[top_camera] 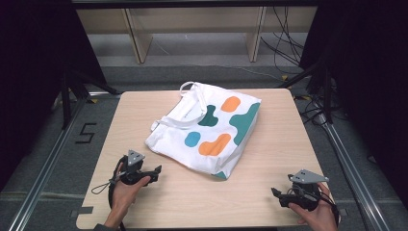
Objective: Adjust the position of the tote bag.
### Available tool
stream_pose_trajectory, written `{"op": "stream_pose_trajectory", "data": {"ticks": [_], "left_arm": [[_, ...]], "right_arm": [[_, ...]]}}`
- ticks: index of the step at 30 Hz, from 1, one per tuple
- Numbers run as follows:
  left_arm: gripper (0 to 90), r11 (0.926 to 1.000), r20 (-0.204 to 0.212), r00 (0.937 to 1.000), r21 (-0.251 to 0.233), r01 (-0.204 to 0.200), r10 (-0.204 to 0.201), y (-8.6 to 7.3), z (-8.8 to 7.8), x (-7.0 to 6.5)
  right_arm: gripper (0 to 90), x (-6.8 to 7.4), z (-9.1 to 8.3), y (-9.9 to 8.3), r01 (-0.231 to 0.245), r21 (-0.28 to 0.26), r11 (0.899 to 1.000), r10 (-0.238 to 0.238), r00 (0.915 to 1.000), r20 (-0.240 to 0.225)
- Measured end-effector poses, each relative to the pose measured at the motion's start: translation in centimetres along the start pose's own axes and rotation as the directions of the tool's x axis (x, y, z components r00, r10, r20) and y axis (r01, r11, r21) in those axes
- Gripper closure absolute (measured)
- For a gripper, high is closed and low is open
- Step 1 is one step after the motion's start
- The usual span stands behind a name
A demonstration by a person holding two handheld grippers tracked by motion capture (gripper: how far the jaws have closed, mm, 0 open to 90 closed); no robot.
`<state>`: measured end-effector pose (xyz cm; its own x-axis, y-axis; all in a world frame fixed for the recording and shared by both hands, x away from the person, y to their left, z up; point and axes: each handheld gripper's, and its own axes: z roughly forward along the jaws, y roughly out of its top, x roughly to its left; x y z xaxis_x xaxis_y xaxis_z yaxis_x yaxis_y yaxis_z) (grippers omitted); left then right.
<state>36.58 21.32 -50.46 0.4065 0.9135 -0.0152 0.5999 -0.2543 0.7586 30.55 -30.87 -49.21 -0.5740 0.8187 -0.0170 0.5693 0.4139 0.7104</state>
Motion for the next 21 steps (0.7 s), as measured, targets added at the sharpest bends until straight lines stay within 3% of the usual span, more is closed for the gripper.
{"op": "stream_pose_trajectory", "data": {"ticks": [1,2,3,4,5,7,9,10,13,14,21], "left_arm": [[17.7,1.0000,-0.001,1.0000,0.002,-0.003,0.003,0.03,-0.06,0.03],[17.7,0.9982,-0.004,0.9990,-0.039,0.045,-0.046,0.01,0.20,-0.31],[17.9,1.0000,-0.007,1.0000,-0.001,0.004,-0.004,0.04,-0.07,0.05],[18.0,1.0000,-0.005,1.0000,0.004,0.002,-0.001,0.03,-0.07,0.10],[18.0,1.0000,-0.005,1.0000,0.004,0.002,-0.001,0.03,-0.07,0.10],[18.1,0.9984,0.000,0.9991,-0.038,0.043,-0.043,0.01,0.25,-0.24],[18.2,0.9990,-0.006,0.9994,-0.029,0.034,-0.034,0.05,0.14,-0.24],[18.2,0.9999,-0.008,0.9999,-0.007,0.008,-0.008,0.08,-0.03,-0.07],[18.3,1.0000,-0.008,0.9999,-0.006,0.008,-0.008,0.07,-0.03,-0.07],[18.3,0.9985,-0.007,0.9991,-0.036,0.043,-0.043,0.05,0.15,-0.31],[18.5,0.9986,-0.004,0.9992,-0.036,0.039,-0.040,0.02,0.19,-0.17]], "right_arm": [[20.2,-0.07,0.01,-0.01,0.017,-0.015,1.000,-0.017,0.9997,0.019],[20.2,-0.07,0.01,-0.01,0.017,-0.015,1.000,-0.017,0.9997,0.019],[20.3,0.01,0.01,-0.03,0.015,-0.022,1.000,-0.015,0.9995,0.029],[20.3,0.00,0.00,-0.02,0.017,-0.026,1.000,-0.016,0.9993,0.034],[20.3,0.00,0.00,-0.02,0.017,-0.026,1.000,-0.016,0.9993,0.034],[20.3,-0.01,0.02,-0.04,0.020,-0.025,0.999,-0.019,0.9992,0.034],[20.3,0.02,0.04,-0.04,0.016,-0.023,1.000,-0.015,0.9995,0.028],[20.3,0.11,0.05,-0.04,-0.001,-0.017,1.000,0.001,0.9999,0.016],[20.3,0.07,0.07,-0.03,0.006,-0.016,1.000,-0.006,0.9999,0.014],[20.3,0.13,0.04,-0.03,-0.001,-0.016,1.000,0.002,0.9999,0.015],[20.3,0.25,-0.06,0.02,-0.013,-0.004,1.000,0.013,0.9998,0.014]]}}
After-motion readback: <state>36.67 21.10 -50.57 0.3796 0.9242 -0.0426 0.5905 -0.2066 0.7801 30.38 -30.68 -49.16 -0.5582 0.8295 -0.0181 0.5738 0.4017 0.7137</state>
